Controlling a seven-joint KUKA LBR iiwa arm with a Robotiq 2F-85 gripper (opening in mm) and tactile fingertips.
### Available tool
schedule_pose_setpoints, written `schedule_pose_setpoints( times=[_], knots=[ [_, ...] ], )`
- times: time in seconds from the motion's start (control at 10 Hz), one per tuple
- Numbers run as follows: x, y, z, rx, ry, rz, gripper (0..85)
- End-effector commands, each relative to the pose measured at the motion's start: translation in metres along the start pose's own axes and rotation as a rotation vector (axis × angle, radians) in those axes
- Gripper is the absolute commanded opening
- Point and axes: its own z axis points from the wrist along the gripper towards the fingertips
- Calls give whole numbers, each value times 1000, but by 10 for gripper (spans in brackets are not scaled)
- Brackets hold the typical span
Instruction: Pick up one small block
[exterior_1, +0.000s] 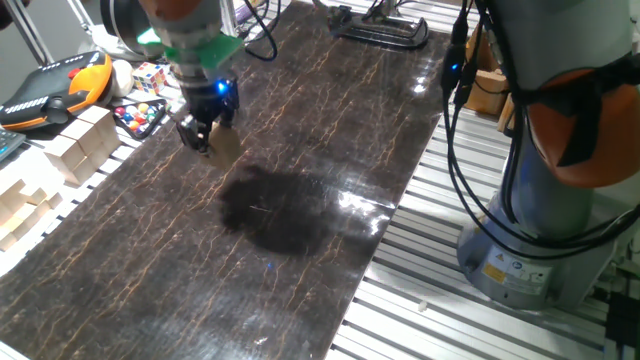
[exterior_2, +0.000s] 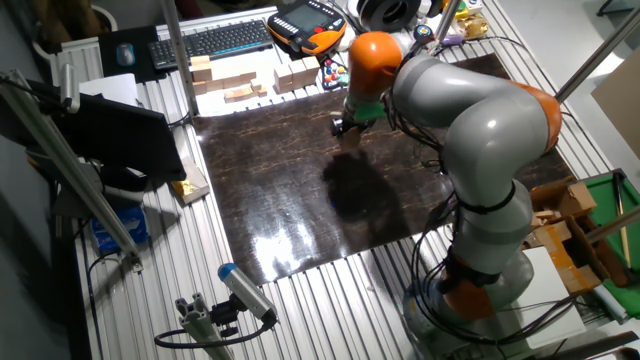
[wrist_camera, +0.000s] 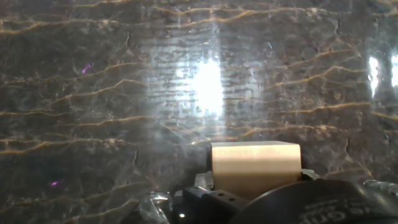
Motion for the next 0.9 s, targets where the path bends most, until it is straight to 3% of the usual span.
schedule_pose_setpoints(
  times=[0.0,0.4,0.8],
  knots=[
    [-1,-3,-3,-1,9,-6,7],
    [-1,-3,-3,11,-18,-28,7],
    [-1,-3,-3,2,-4,-57,7]
  ],
)
